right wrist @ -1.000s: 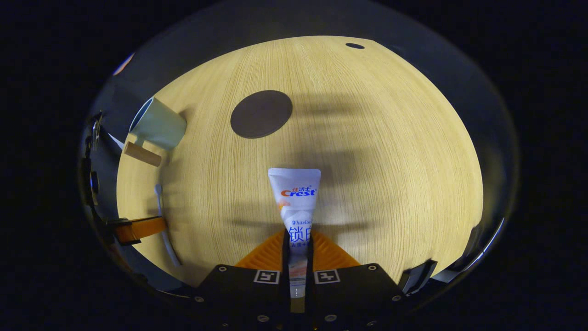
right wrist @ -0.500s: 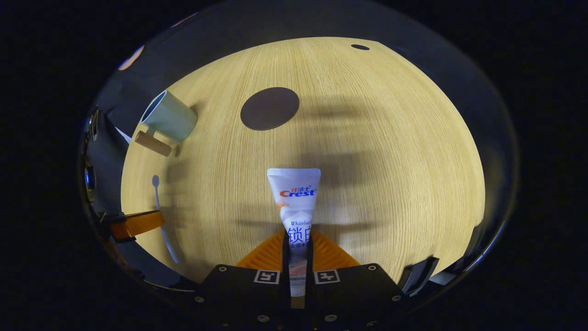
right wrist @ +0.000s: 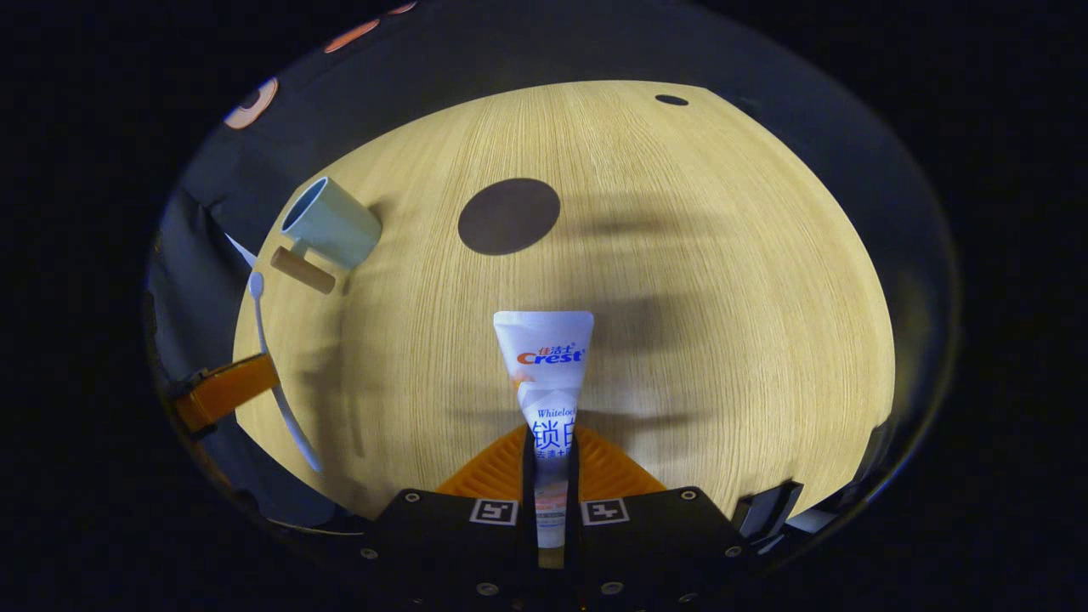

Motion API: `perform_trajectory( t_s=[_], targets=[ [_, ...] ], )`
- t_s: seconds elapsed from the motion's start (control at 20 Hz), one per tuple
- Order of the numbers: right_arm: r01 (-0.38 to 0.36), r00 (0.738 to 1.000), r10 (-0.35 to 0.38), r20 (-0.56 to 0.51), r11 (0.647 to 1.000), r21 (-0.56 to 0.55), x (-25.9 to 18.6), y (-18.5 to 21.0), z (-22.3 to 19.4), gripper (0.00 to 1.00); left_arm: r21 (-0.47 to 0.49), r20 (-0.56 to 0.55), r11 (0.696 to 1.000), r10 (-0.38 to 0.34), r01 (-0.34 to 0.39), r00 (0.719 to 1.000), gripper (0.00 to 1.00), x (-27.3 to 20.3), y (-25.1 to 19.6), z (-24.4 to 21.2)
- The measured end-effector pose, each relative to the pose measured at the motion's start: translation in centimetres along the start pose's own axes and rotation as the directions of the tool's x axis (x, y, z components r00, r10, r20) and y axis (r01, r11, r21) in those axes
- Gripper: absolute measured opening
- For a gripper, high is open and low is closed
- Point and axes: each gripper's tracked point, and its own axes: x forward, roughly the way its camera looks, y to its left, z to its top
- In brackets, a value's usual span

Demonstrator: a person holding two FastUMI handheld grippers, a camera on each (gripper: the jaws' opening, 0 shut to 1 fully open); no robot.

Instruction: Put the toothbrush and toothpaste on the desktop into the cup, then pick up the cup and place it on the coaster on the desktop.

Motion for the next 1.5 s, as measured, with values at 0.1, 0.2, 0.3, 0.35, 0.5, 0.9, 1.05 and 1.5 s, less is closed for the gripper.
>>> perform_trajectory(
  t_s=[0.1,0.2,0.3,0.35,0.5,0.9,1.05,1.5],
  targets=[
    [0.0,0.999,0.001,0.032,1.0,-0.017,-0.6,0.1,0.8,0.13,0.033,0.06,0.999,0.009,-0.011,0.998,0.06,-0.4,0.2,1.8],
    [-0.003,0.998,0.005,0.06,0.999,-0.037,-1.4,0.3,1.8,0.13,0.041,0.121,0.999,0.004,-0.009,0.993,0.06,-0.6,0.2,3.5],
    [-0.007,0.996,0.011,0.086,0.999,-0.045,-2.3,0.1,3.0,0.13,0.029,0.198,1.0,0.002,-0.008,0.98,0.07,-0.7,0.0,5.6],
    [-0.009,0.995,0.014,0.097,0.999,-0.043,-2.7,0.2,3.7,0.13,0.028,0.231,0.999,0.012,-0.019,0.973,0.06,-0.6,0.4,6.7],
    [-0.008,0.99,0.015,0.138,0.999,-0.053,-3.7,0.5,5.4,0.13,0.009,0.316,1.0,0.02,-0.024,0.949,0.06,-0.1,1.4,10.2],
    [-0.024,0.975,0.035,0.218,0.998,-0.051,-7.7,0.4,8.1,0.13,0.003,0.419,1.0,-0.006,0.005,0.908,0.06,1.3,4.3,16.4],
    [-0.019,0.976,0.028,0.214,0.999,-0.044,-7.0,0.2,7.8,0.13,0.02,0.442,1.0,-0.014,0.006,0.897,0.06,2.5,4.8,19.0],
    [0.022,0.967,-0.025,0.254,1.0,0.014,-8.1,0.4,8.2,0.12,0.062,0.408,0.997,-0.063,0.041,0.911,0.06,8.1,5.1,21.5]
  ],
)
